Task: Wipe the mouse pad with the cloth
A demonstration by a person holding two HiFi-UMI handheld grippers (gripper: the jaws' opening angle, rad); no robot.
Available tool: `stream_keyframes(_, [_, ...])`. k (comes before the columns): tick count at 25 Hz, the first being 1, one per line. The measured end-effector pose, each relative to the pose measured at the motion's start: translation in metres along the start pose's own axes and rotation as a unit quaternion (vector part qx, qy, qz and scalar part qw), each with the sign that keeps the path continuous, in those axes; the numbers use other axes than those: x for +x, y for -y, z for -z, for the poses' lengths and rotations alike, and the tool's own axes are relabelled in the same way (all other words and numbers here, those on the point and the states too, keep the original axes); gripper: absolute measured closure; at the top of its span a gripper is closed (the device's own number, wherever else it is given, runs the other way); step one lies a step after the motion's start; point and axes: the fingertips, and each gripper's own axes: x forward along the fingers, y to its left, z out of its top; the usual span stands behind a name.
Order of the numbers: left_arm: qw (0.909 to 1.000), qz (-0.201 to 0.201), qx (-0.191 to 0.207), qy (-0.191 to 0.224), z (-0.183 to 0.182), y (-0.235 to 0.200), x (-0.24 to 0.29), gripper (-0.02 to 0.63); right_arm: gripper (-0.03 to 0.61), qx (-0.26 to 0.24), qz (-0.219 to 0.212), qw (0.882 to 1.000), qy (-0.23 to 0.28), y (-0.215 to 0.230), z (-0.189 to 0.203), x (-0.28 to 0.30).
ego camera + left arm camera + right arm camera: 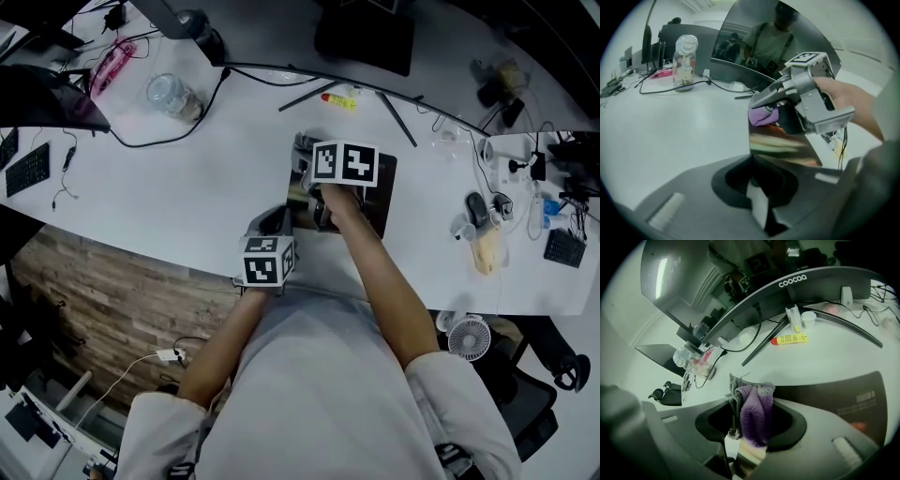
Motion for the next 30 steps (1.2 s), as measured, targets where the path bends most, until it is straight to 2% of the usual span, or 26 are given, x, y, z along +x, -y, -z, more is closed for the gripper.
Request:
stream_keyframes(4, [1.0000,-0.006,0.007,0.000,-0.002,-0.001,0.001,0.614,0.397,-0.004,0.002,1.000,-0.003,0.002,-0.002,-0.001])
stream_keyframes(10, [0.9984,-0.037,0.039,0.017,0.001,0.002,0.000,0.614,0.397,-0.001,0.006,1.000,-0.006,0.013,0.000,-0.009])
stream_keyframes(30, [0.9991,-0.028,0.031,0.012,0.001,0.004,0.000,0.614,0.390,0.008,0.014,1.000,0.001,0.049,0.000,-0.033])
